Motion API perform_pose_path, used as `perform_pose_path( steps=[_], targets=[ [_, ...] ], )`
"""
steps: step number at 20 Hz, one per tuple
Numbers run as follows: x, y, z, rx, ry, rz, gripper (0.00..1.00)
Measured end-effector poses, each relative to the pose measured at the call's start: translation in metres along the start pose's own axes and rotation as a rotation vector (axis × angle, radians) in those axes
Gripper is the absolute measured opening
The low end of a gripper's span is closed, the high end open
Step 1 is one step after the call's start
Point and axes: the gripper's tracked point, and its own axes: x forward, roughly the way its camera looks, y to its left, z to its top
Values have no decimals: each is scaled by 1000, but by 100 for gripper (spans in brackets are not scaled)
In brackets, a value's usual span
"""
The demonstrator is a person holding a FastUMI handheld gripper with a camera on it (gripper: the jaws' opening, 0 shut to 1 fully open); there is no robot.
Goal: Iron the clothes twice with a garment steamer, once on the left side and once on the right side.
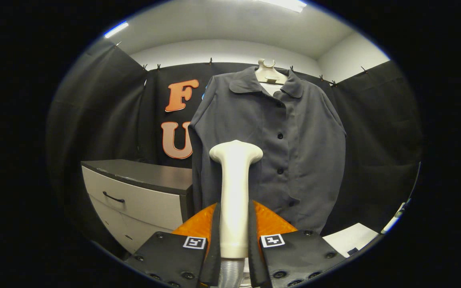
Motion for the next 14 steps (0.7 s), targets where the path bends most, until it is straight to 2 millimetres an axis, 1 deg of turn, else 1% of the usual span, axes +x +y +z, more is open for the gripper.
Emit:
perform_pose_path(
  steps=[3,6,14],
  targets=[
    [-4,0,-22,-5,32,2,36],
    [-12,0,-40,-7,63,5,36],
    [-23,0,-73,-7,125,7,36]
  ],
)
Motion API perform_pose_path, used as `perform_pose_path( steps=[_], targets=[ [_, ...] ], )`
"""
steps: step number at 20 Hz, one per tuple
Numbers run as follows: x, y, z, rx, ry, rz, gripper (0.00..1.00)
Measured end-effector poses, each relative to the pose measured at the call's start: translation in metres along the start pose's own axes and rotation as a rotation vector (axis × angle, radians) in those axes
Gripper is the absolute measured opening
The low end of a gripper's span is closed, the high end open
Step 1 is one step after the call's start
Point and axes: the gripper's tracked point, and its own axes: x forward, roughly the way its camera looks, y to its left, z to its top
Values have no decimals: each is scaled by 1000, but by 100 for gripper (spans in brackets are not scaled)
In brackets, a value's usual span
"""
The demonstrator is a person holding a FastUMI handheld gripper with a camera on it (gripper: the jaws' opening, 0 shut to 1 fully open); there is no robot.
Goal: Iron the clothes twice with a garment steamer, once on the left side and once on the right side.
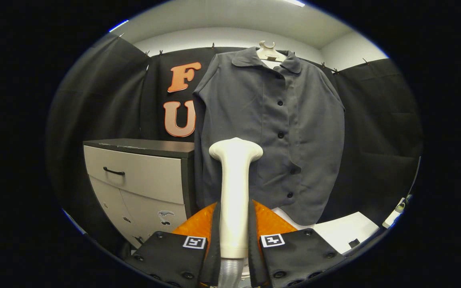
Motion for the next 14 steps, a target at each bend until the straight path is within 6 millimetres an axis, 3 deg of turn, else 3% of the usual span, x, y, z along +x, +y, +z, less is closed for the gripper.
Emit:
perform_pose_path(
  steps=[6,11,14],
  targets=[
    [-5,1,-3,5,5,-2,36],
    [-23,-1,18,-9,-51,-6,36],
    [-34,-3,43,0,-104,-11,36]
  ],
)
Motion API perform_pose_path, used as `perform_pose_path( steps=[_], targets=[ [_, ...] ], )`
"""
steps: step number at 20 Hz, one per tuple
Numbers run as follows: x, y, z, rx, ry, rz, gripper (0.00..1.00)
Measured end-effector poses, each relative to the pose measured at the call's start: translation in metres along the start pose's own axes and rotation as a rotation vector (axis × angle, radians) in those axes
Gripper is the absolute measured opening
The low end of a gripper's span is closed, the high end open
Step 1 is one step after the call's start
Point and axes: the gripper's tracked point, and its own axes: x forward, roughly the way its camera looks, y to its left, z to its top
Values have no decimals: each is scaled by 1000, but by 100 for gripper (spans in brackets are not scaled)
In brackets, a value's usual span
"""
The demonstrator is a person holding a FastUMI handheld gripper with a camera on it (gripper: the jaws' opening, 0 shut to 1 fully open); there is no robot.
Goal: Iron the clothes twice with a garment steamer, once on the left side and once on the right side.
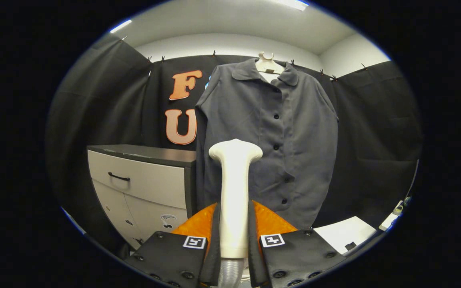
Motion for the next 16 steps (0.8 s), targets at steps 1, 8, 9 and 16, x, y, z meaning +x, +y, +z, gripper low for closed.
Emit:
perform_pose_path(
  steps=[1,8,9,16],
  targets=[
    [-2,-3,9,1,-21,-6,36],
    [-8,-41,77,24,-130,-51,36],
    [-8,-49,87,21,-148,-64,36],
    [-3,-104,128,-4,-205,-120,36]
  ],
)
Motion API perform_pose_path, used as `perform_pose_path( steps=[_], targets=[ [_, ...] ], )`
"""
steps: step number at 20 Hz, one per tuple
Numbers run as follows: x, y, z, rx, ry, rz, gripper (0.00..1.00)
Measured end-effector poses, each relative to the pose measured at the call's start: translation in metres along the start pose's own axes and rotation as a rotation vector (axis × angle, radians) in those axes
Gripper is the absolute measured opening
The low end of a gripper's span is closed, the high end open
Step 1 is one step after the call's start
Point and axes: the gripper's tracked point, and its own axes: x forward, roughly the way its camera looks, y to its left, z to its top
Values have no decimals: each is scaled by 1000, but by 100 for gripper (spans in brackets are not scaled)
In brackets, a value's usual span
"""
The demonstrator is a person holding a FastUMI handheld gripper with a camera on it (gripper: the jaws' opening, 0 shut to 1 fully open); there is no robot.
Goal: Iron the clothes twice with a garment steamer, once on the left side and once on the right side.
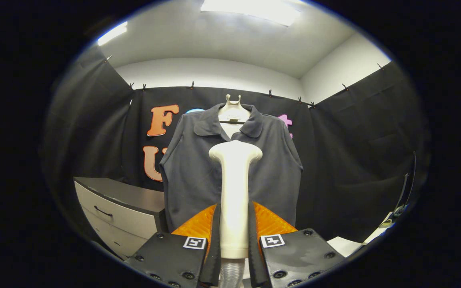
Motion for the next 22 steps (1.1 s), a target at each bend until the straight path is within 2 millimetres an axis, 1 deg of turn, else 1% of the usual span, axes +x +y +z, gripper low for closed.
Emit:
perform_pose_path(
  steps=[5,7,10,13,16,19,22],
  targets=[
    [35,-46,13,-5,-12,-45,36],
    [49,-59,15,-9,-13,-47,36],
    [70,-73,9,-11,-3,-47,36],
    [89,-79,0,0,16,-32,36],
    [99,-81,-6,14,23,-24,36],
    [104,-80,-9,14,27,-18,36],
    [103,-80,-14,16,28,-21,36]
  ],
)
